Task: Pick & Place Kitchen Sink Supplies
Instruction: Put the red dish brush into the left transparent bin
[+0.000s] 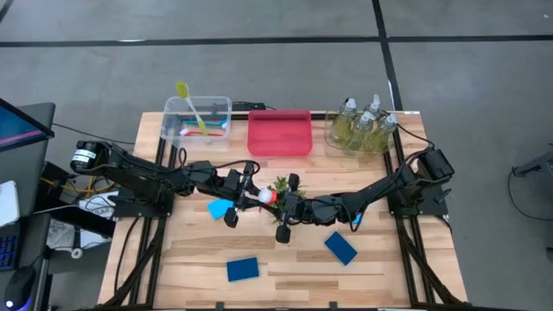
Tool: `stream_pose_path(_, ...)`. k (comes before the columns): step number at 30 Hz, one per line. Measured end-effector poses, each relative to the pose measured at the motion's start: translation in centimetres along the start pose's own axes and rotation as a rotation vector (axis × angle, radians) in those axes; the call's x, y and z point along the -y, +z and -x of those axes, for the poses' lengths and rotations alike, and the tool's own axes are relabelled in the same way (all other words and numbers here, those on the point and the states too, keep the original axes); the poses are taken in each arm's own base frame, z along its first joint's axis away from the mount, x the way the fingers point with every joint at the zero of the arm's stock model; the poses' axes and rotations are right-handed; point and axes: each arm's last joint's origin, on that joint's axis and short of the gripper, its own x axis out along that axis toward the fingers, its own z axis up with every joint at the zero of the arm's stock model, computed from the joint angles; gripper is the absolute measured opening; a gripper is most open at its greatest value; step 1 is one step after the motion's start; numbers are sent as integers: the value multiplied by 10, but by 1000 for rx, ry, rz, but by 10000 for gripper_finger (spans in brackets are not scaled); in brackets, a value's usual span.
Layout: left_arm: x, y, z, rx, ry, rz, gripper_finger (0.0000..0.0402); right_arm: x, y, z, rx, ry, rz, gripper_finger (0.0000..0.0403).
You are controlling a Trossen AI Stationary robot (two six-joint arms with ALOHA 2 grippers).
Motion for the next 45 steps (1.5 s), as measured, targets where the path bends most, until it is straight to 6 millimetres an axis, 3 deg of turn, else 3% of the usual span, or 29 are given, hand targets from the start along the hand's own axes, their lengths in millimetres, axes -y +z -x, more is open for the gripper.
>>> stream_pose_path(5, 0, 0, 0, 0, 0, -2, 49, 2, -1, -1, -7, -6, 4, 66)
stream_pose_path(12, -1, -1, 0, -5, 11, 5, 64, 7, -4, -4, -37, -17, 31, 77)
stream_pose_path(18, 0, 0, 0, 0, 8, 5, 49, 7, -5, -4, -50, -17, 81, 129)
stream_pose_path(28, 0, 0, 0, -1, 2, 4, 57, 6, -5, -2, -64, -26, 89, 212)
stream_pose_path(37, 0, 0, 0, -1, 2, 0, 64, -2, 6, 12, -76, -55, 93, 229)
stream_pose_path(45, 0, 0, 0, -2, 2, 1, 49, 5, 26, 37, -170, -74, 165, 228)
